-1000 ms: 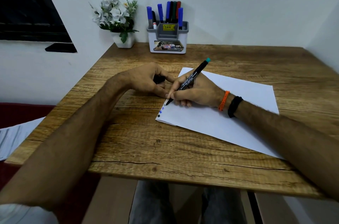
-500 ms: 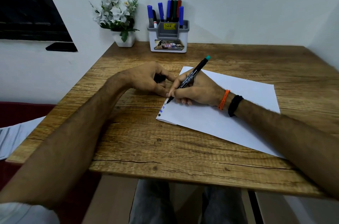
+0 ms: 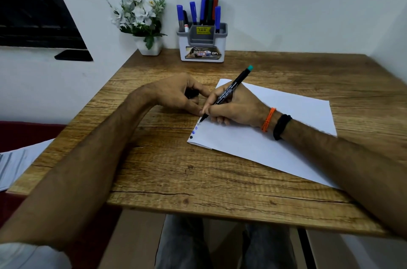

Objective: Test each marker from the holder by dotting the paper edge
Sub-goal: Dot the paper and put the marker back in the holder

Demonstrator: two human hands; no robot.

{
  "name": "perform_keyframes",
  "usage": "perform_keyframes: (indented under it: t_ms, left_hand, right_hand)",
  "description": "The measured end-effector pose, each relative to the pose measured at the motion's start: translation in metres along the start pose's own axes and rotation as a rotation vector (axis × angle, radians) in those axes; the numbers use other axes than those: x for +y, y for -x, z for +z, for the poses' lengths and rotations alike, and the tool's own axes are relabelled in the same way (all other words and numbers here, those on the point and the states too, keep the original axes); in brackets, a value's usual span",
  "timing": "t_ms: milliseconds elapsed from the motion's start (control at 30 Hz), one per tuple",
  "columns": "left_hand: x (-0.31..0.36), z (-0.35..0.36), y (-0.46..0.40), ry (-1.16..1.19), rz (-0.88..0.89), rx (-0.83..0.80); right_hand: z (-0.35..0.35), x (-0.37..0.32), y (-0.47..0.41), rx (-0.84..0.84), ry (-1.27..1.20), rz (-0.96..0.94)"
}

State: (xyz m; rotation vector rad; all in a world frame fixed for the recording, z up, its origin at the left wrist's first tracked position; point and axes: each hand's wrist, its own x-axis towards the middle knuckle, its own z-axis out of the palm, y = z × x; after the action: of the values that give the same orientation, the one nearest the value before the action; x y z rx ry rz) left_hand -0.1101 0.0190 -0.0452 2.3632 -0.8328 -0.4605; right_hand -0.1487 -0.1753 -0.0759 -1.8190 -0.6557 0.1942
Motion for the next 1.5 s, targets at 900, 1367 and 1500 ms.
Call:
perform_keyframes:
  t_ms: [900, 1367, 1500]
  left_hand:
    - [0.000, 0.000, 0.000, -0.029, -0.019, 0.005]
    - [-0.001, -0.001, 0.002, 0.035, 0.011, 0.069]
    - [-0.004, -0.003, 0.001, 0.110, -0.056, 0.223]
  right_hand:
    - [-0.001, 0.000, 0.001, -0.045, 0.004, -0.006]
    - [-0.010, -0.008, -0.001, 0.103, -0.266, 0.026]
    - [-0.026, -0.015, -0.001, 0.242, -0.277, -0.002]
